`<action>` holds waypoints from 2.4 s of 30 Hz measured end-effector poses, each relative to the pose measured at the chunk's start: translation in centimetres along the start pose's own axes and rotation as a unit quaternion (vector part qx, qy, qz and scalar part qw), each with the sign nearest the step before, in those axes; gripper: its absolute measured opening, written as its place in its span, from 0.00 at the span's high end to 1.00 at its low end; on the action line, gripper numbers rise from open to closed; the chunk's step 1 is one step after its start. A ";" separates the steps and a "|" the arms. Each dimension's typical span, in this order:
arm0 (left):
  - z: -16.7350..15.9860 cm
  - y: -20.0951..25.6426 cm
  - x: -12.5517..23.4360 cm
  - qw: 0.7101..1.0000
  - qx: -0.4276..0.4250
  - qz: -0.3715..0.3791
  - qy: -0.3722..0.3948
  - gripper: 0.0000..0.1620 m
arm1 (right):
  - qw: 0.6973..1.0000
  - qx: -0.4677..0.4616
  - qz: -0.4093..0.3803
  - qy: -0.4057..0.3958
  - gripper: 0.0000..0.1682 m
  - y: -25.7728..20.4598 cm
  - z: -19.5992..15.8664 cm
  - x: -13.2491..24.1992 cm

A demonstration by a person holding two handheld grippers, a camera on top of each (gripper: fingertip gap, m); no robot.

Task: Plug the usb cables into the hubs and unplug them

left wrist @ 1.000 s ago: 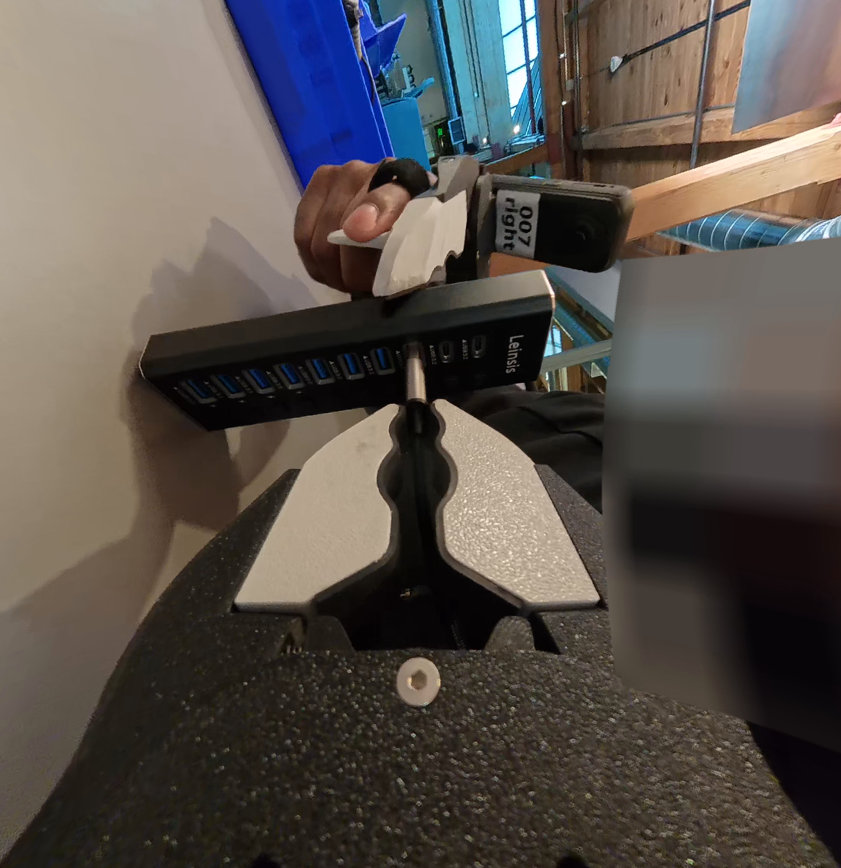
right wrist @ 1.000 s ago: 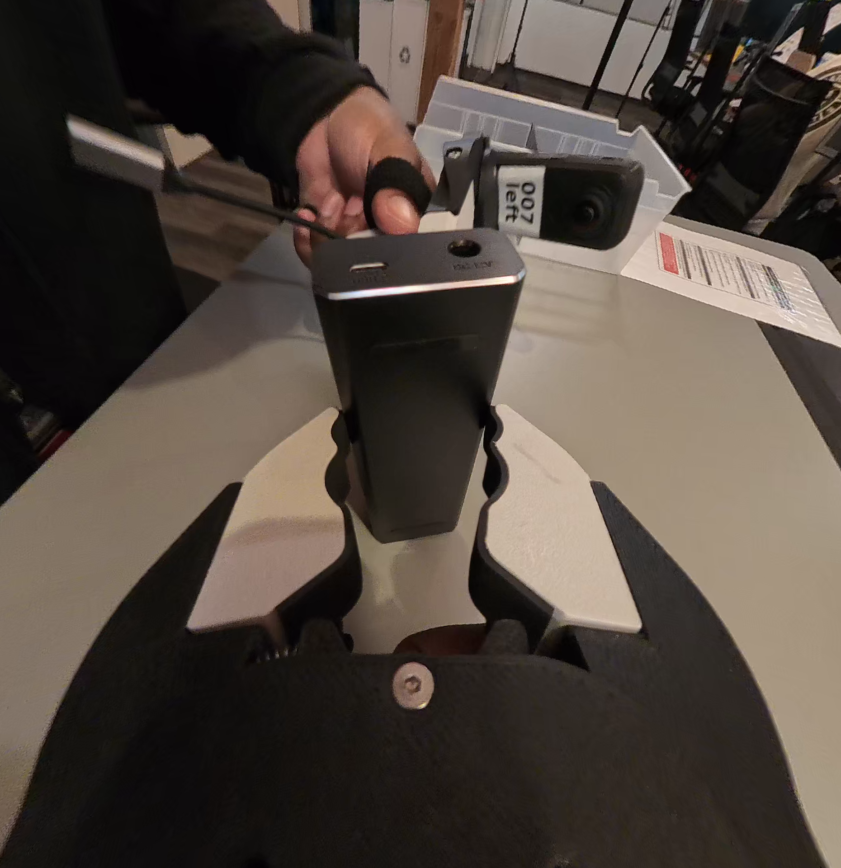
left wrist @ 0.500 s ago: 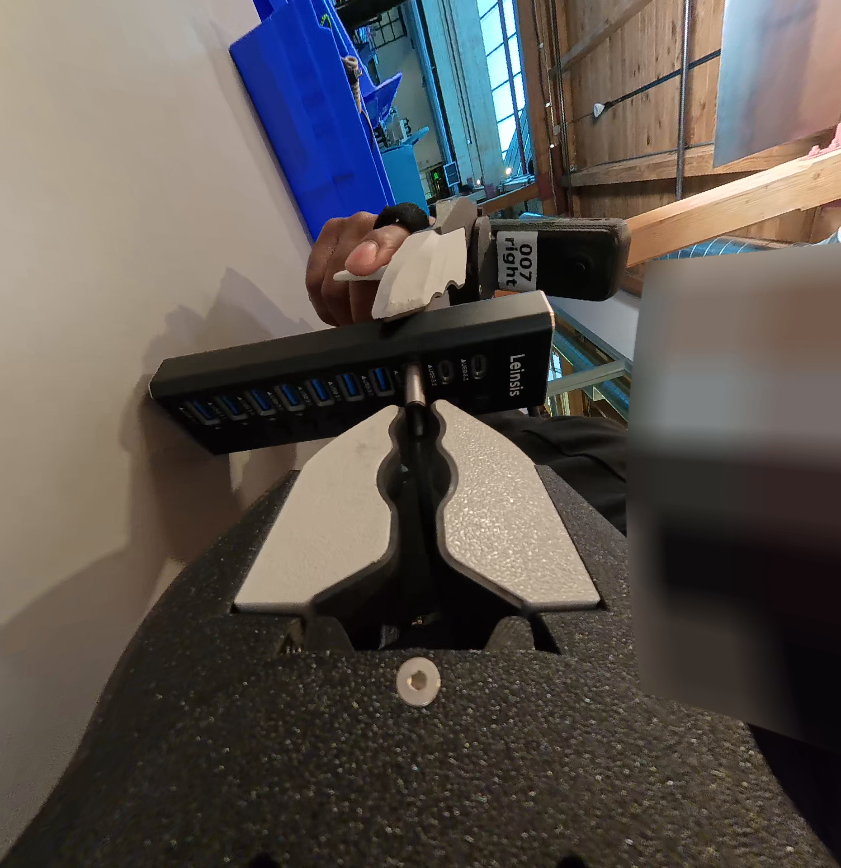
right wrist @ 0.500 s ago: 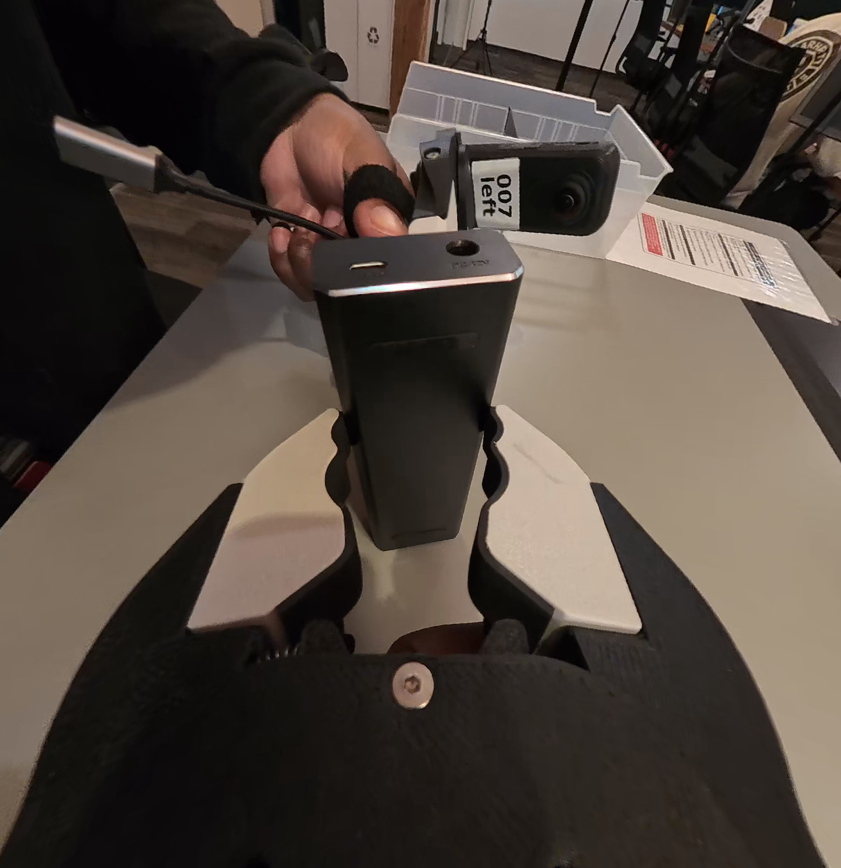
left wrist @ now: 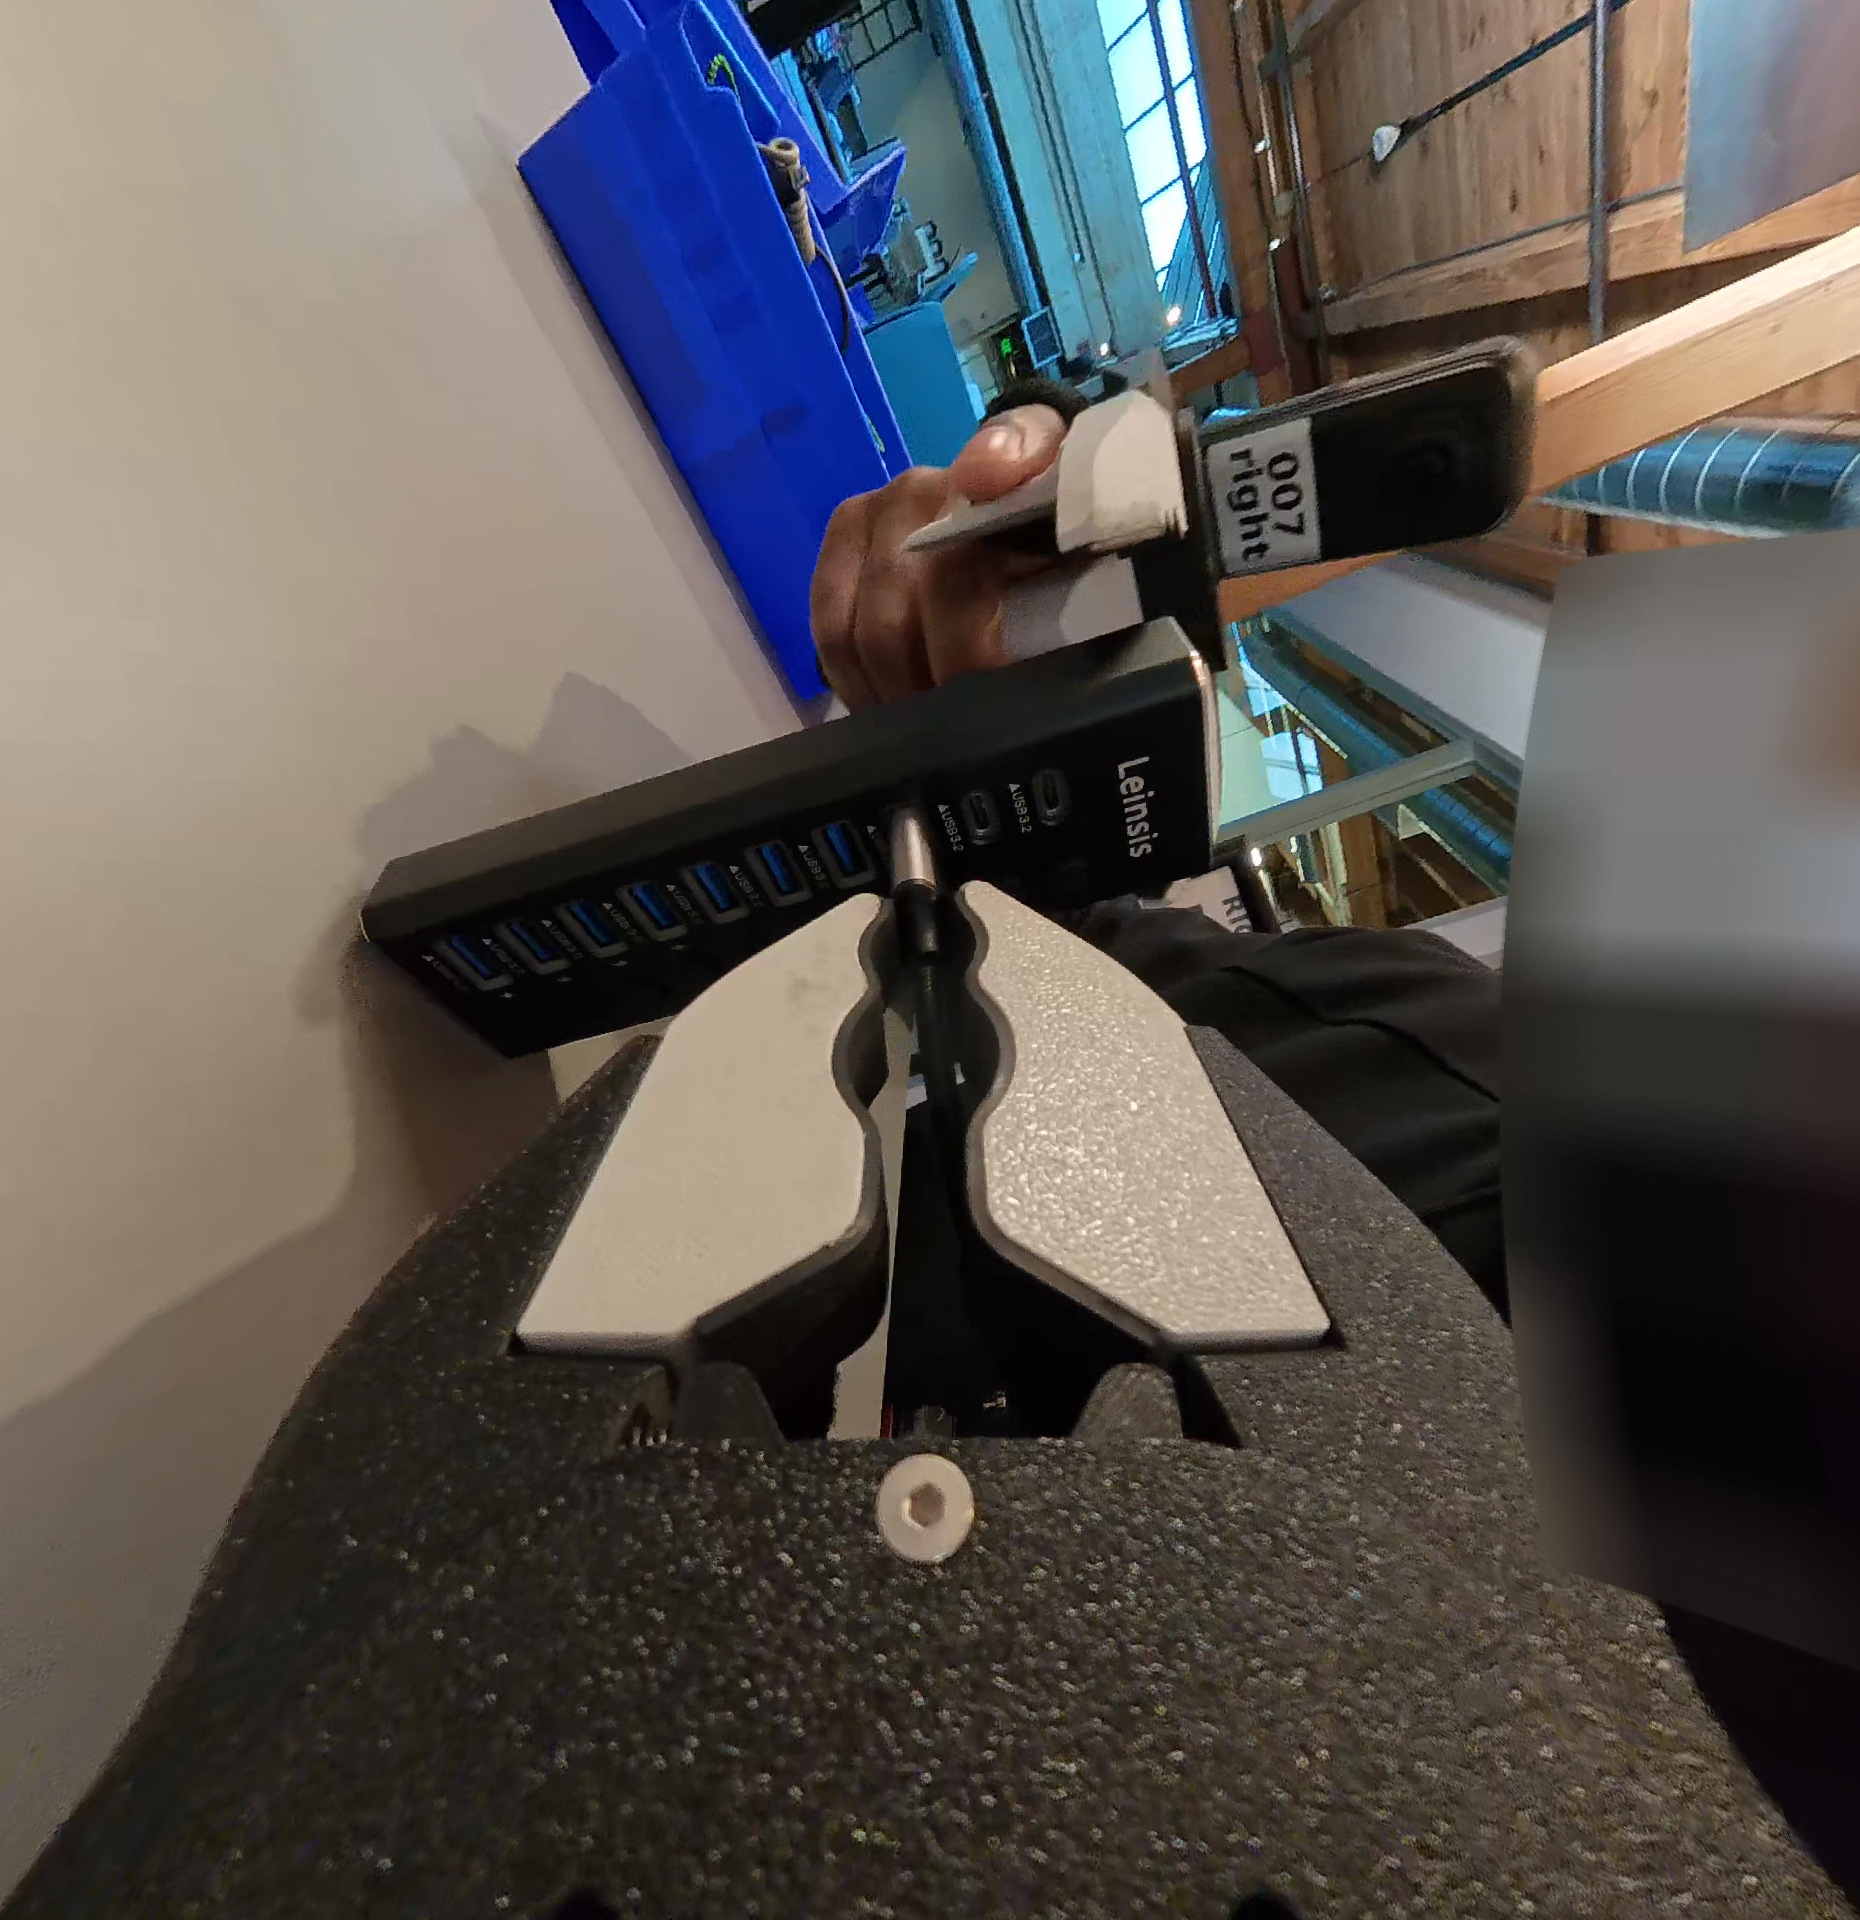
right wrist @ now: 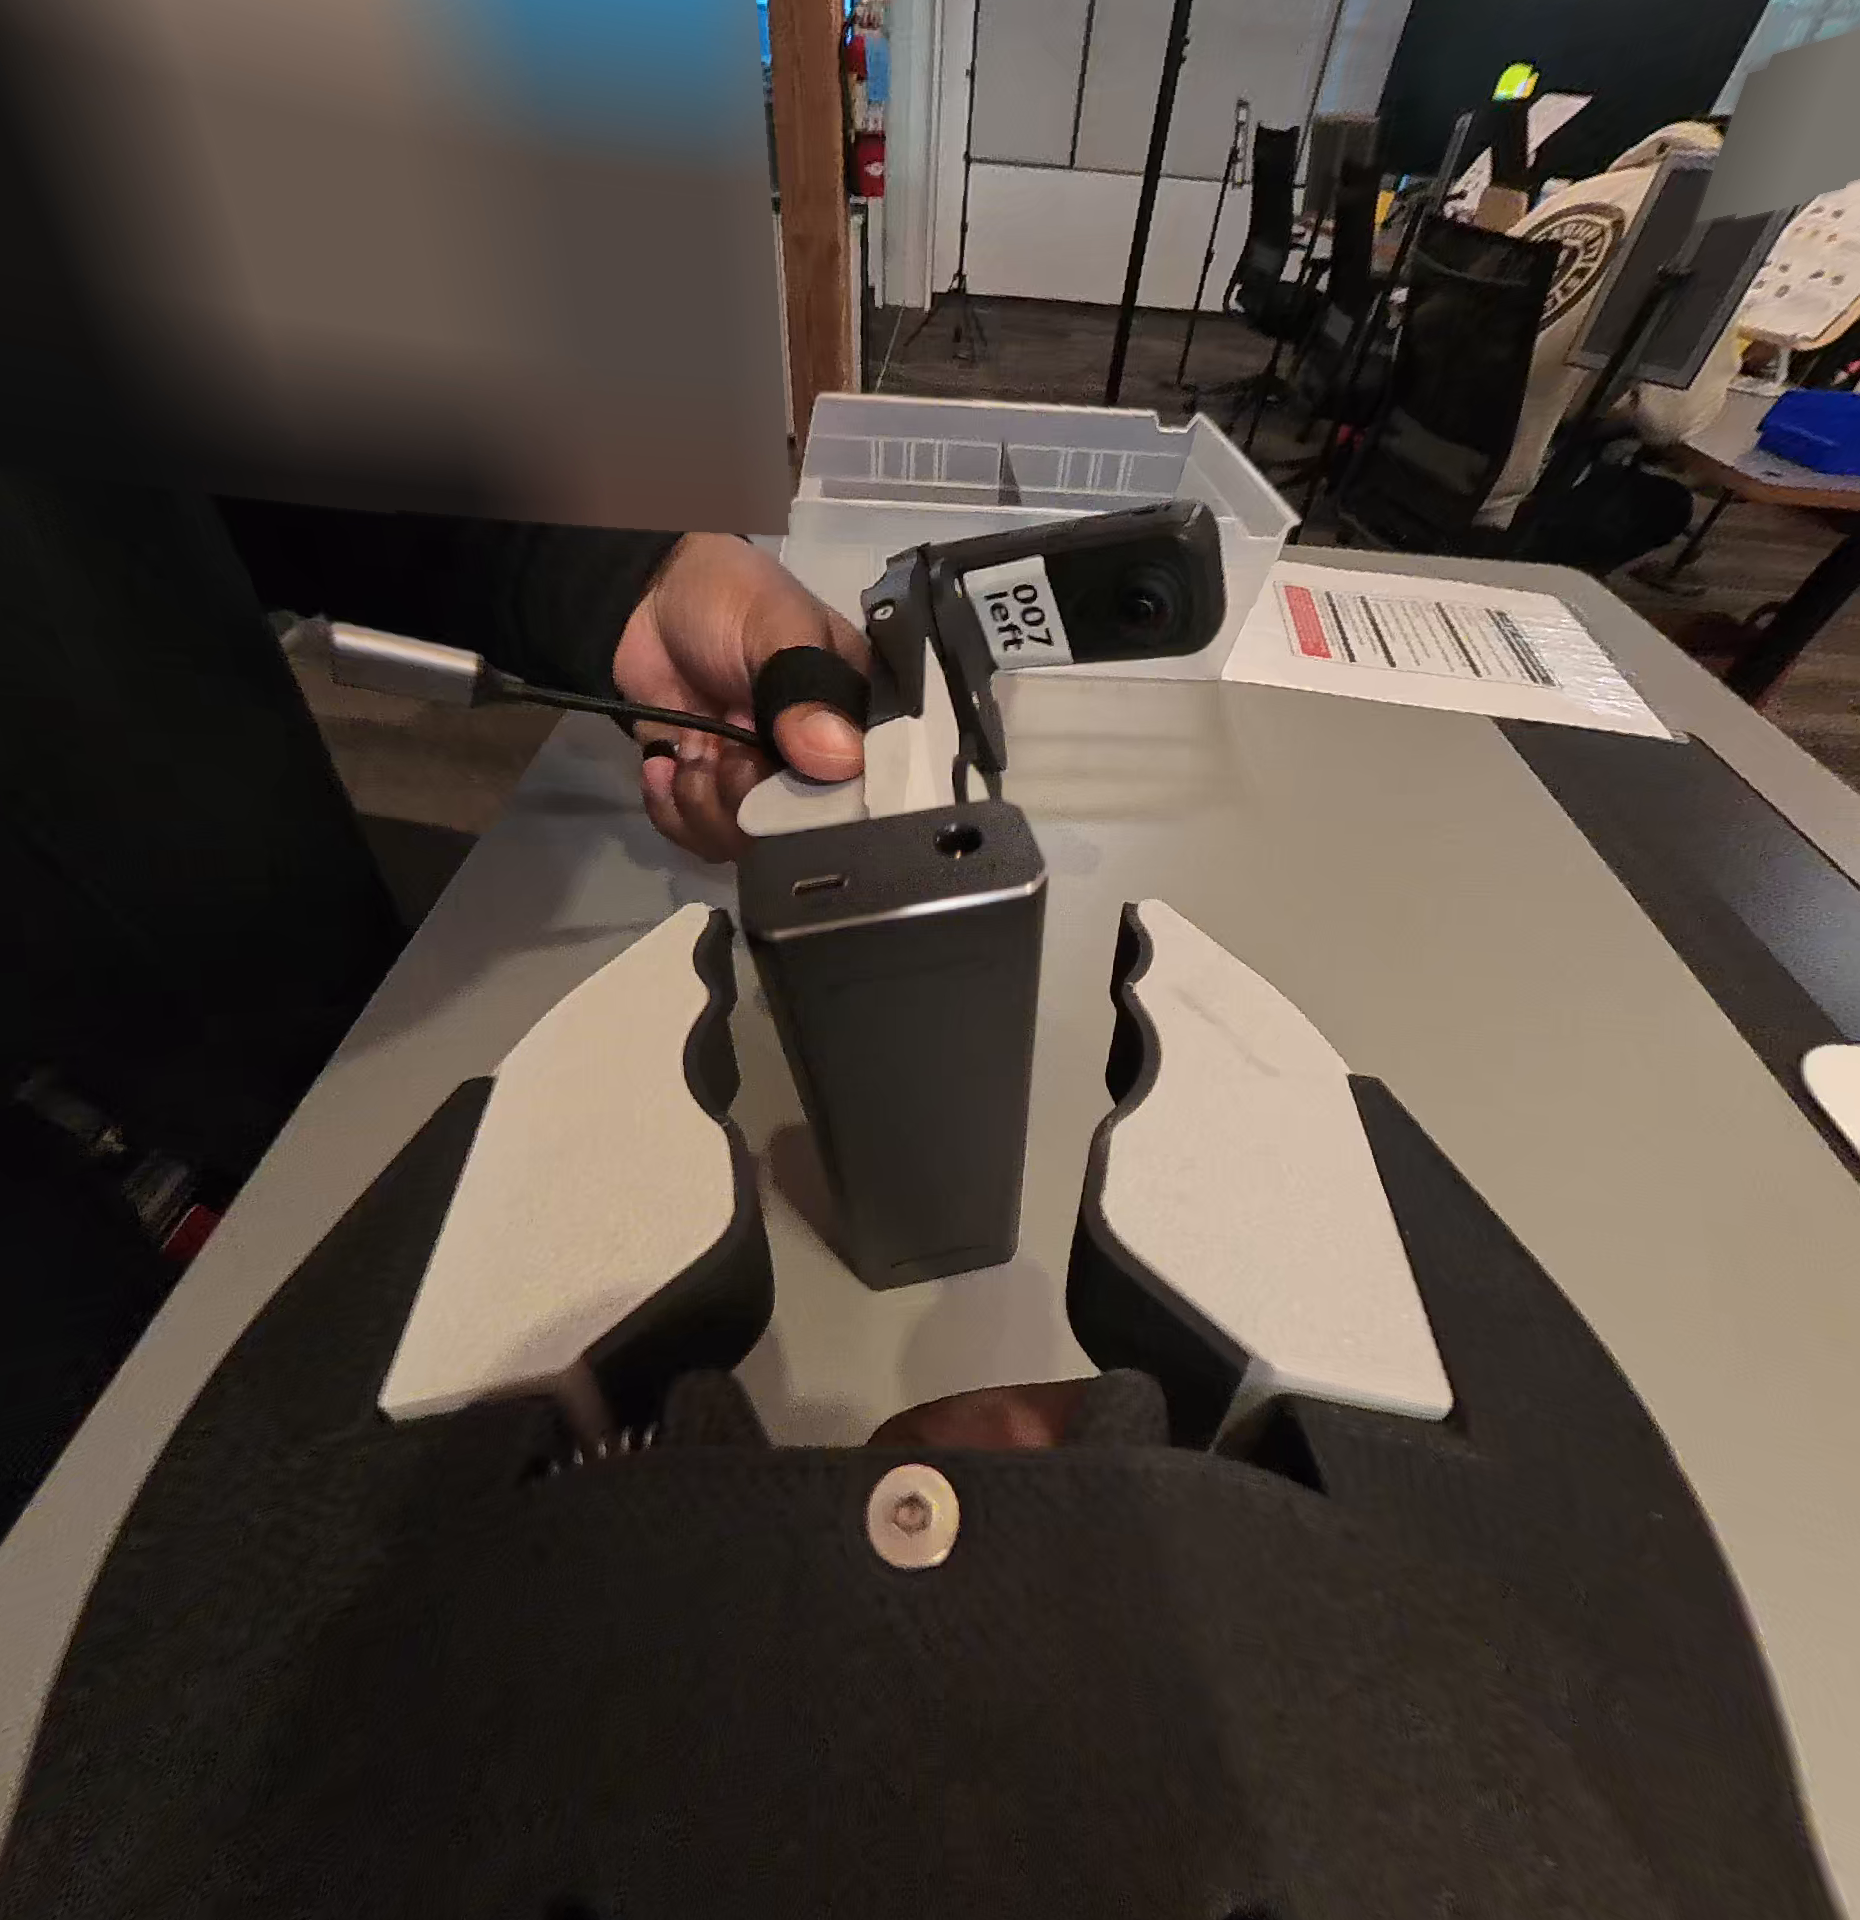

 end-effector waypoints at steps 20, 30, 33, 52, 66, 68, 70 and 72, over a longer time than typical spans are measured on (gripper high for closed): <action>4.2 -0.2 2.3 0.984 -0.134 -0.008 0.118 0.64 | 0.991 -0.072 -0.096 -0.067 0.66 -2.2 -5.8 6.2; 0.7 -2.9 4.2 0.982 -0.151 0.030 0.109 0.67 | 0.955 -0.134 -0.137 -0.225 1.00 -2.7 -11.8 5.3; -0.4 -3.0 3.8 0.980 -0.162 0.101 0.063 0.67 | 0.950 -0.135 -0.132 -0.250 1.00 -2.4 -12.3 4.6; -3.2 11.3 15.3 0.804 -0.325 0.490 0.092 0.56 | 0.938 -0.130 -0.177 -0.270 0.85 -3.6 -13.3 6.2; -7.4 2.3 34.7 0.716 0.096 0.691 -0.030 0.66 | 0.922 -0.161 -0.188 -0.298 0.82 -4.1 -13.6 7.5; -7.5 1.0 35.3 0.724 0.123 0.678 -0.014 0.67 | 0.917 -0.165 -0.199 -0.303 0.82 -4.3 -13.6 7.8; -7.5 0.0 35.9 0.714 0.150 0.684 -0.008 0.69 | 0.918 -0.165 -0.202 -0.300 0.82 -4.4 -13.7 8.0; -7.6 -0.9 36.4 0.703 0.174 0.690 -0.012 0.70 | 0.920 -0.171 -0.202 -0.291 0.83 -4.5 -13.9 8.1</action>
Point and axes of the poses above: each gripper's, where its closed fingertips meet, x back along the fingers, z out of its top, y = z × x across the jaws, the point moved 10 cm from there along x, back along the fingers, and after that the axes turned 6 degrees about -y, right-handed, at the moved point
